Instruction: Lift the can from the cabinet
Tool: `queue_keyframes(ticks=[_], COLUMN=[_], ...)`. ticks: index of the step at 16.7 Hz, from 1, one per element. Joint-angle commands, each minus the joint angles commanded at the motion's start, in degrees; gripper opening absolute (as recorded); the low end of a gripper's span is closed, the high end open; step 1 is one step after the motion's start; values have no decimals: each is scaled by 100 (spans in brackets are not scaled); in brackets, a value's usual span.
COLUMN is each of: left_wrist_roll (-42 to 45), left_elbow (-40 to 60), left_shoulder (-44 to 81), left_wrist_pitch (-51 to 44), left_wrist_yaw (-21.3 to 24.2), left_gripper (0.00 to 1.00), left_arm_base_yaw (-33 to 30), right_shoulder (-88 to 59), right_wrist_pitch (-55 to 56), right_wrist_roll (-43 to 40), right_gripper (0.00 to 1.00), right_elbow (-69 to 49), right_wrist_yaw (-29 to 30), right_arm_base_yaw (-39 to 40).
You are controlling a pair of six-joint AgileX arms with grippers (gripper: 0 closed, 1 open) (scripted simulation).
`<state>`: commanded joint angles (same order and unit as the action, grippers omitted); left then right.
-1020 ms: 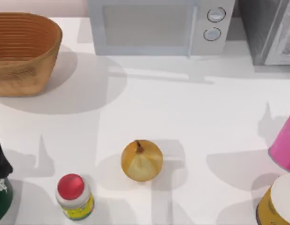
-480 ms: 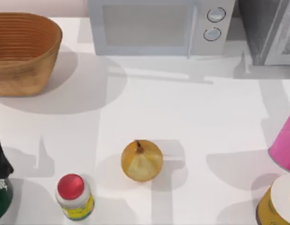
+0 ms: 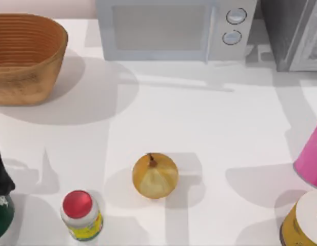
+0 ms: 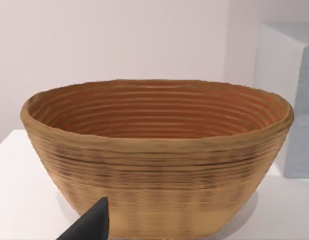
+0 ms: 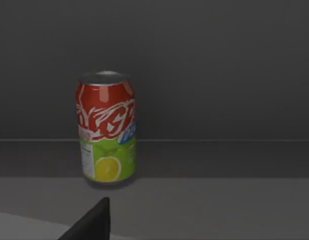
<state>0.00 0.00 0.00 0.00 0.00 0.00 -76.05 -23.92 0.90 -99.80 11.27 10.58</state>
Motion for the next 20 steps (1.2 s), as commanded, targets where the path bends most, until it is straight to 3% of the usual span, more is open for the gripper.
queue_keyframes(ticks=[6,14,20], left_wrist_roll=[0,0,0], left_elbow=[0,0,0], left_shoulder=[0,0,0], left_wrist_pitch=[0,0,0], left_wrist_yaw=[0,0,0], left_gripper=[100,100,100], left_arm_base_yaw=[0,0,0], right_shoulder=[-77,-1567,-1674], right_wrist_pitch=[76,957,977], right_wrist_roll=[-5,-24,-23], right_gripper=[100,100,100], right_elbow=[-40,-642,-718], right_wrist_yaw=[52,801,805], right_arm_base_yaw=[24,735,731])
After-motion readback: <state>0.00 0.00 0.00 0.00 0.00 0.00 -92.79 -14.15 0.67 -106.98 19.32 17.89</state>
